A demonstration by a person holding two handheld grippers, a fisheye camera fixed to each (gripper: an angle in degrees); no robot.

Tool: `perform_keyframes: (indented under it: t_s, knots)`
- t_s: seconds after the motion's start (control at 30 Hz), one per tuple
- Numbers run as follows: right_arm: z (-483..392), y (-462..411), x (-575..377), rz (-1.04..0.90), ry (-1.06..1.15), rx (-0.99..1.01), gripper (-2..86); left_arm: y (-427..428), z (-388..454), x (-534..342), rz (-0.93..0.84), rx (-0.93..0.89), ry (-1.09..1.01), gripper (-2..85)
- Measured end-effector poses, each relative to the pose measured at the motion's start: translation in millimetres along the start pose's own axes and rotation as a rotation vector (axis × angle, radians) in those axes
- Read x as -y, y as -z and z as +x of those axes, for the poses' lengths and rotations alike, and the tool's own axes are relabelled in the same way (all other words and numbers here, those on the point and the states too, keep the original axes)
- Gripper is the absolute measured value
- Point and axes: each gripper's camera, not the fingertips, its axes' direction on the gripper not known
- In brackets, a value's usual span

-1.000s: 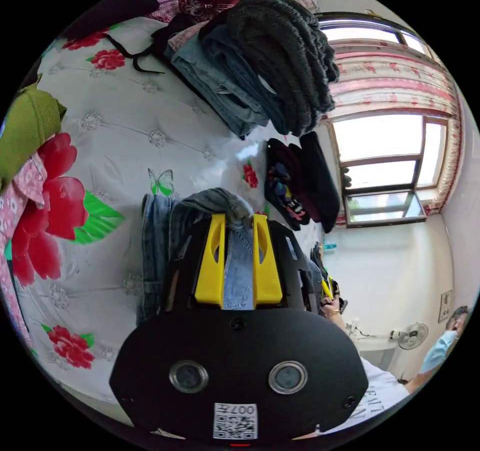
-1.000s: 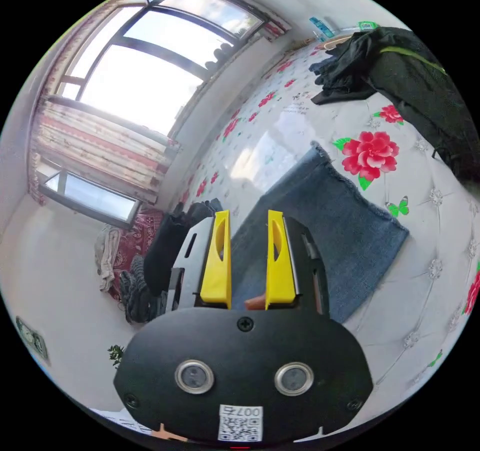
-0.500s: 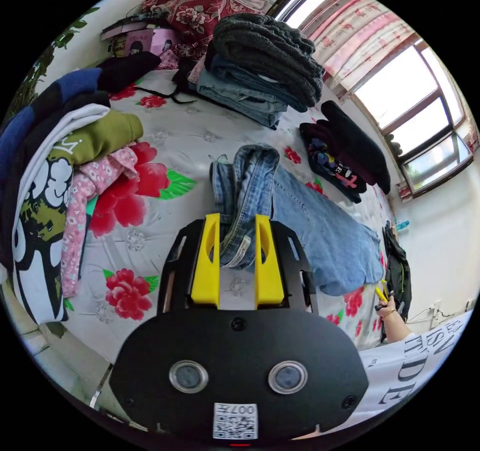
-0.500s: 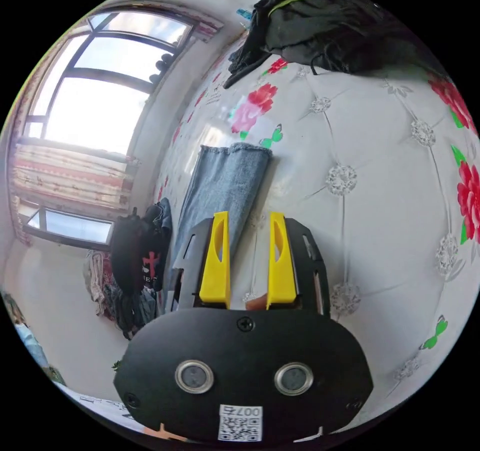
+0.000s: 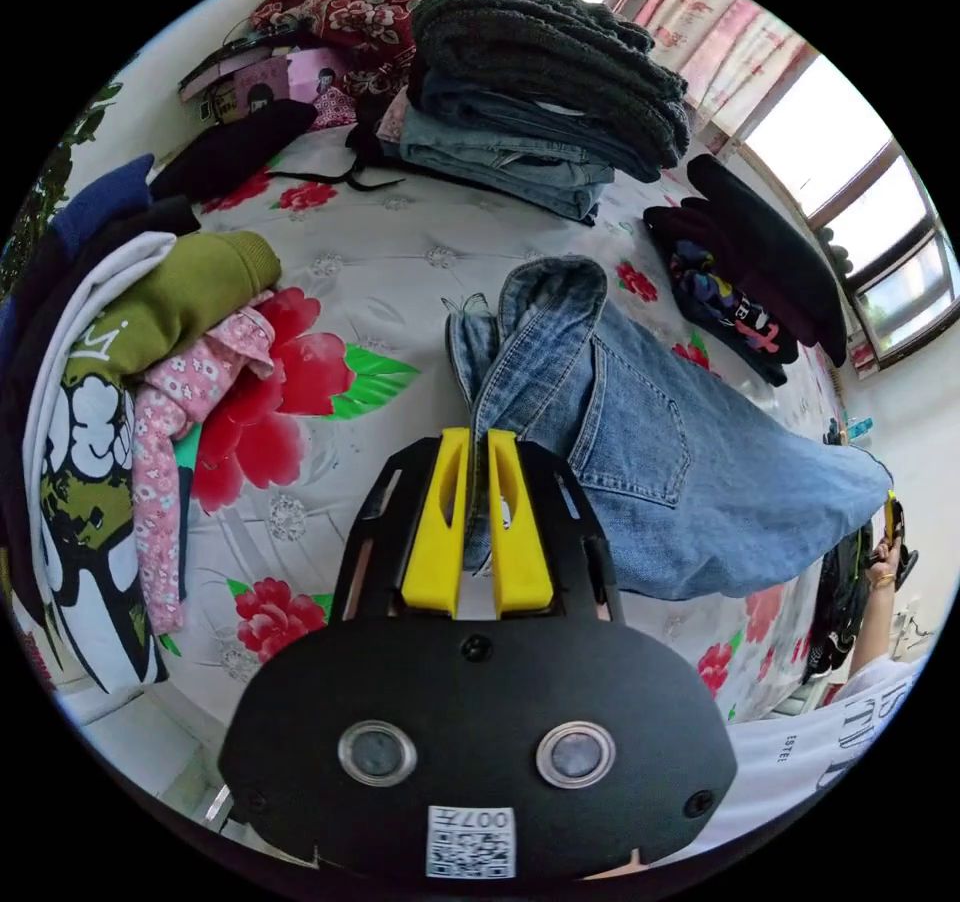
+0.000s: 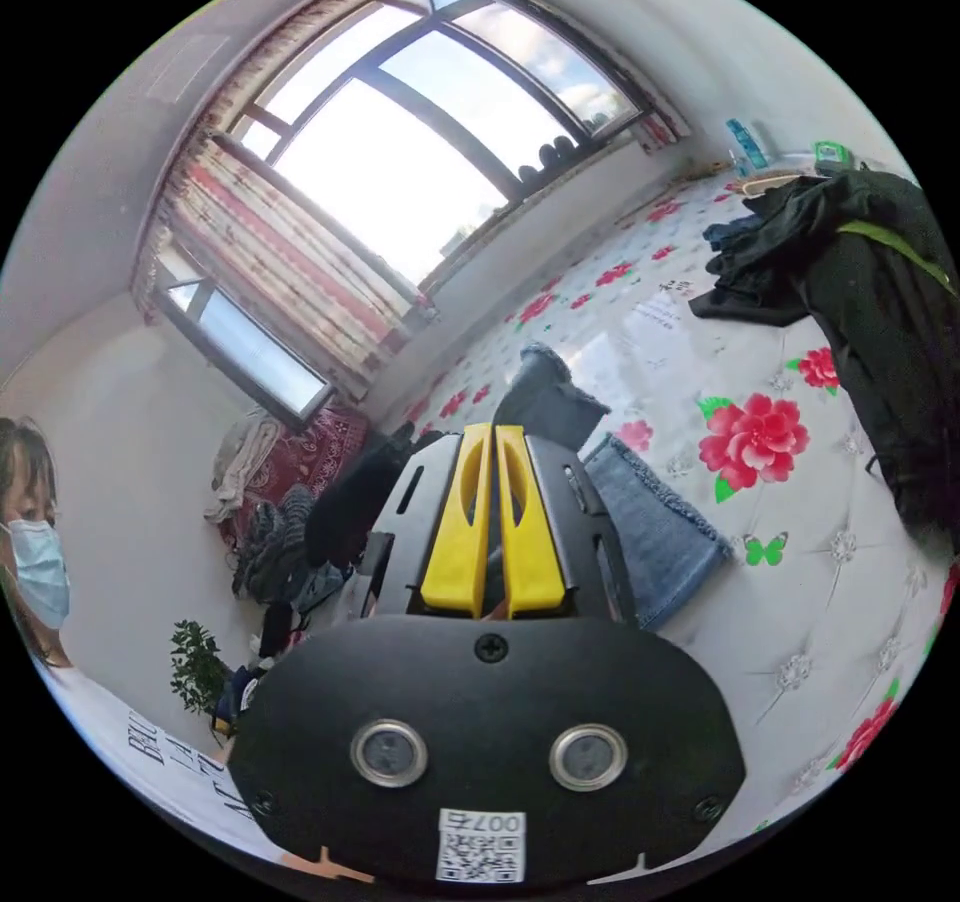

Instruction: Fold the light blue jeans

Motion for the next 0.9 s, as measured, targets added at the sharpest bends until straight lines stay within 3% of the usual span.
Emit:
perform_keyframes:
  t_s: [0.13,0.2,0.33,0.43,0.57,0.67,0.73,0.8,0.9]
  knots:
    - [126,-60,-72,-0.18,-0.255,-0.227,0.0,-16,-5,-9,0.002,0.013,0.018,3.7]
    - [154,-59,-110,-0.18,-0.307,-0.284,0.2,-18,-14,-12,-0.004,-0.017,0.039,4.8]
    - [126,-36,-186,-0.194,-0.114,-0.216,0.9,21,1,-40,0.066,0.026,-0.086,8.8]
    - [92,-28,-256,-0.29,0.009,-0.093,1.6,49,70,-84,0.131,0.04,-0.438,9.7]
    - [45,-44,-358,-0.494,0.173,0.021,3.4,28,181,-144,0.067,-0.205,-0.886,12.0]
    - [14,-61,-444,-0.631,0.282,0.073,4.4,-29,237,-170,-0.026,-0.142,-1.174,9.6]
    - [-6,-65,-500,-0.7,0.341,0.133,4.7,-60,244,-170,-0.084,-0.08,-1.255,5.2]
    - [-22,-62,-537,-0.741,0.39,0.176,4.9,-56,239,-149,-0.133,-0.148,-1.261,4.4]
    - [-44,-55,-590,-0.784,0.532,0.205,5.3,-28,203,-84,-0.188,-0.395,-1.061,4.1]
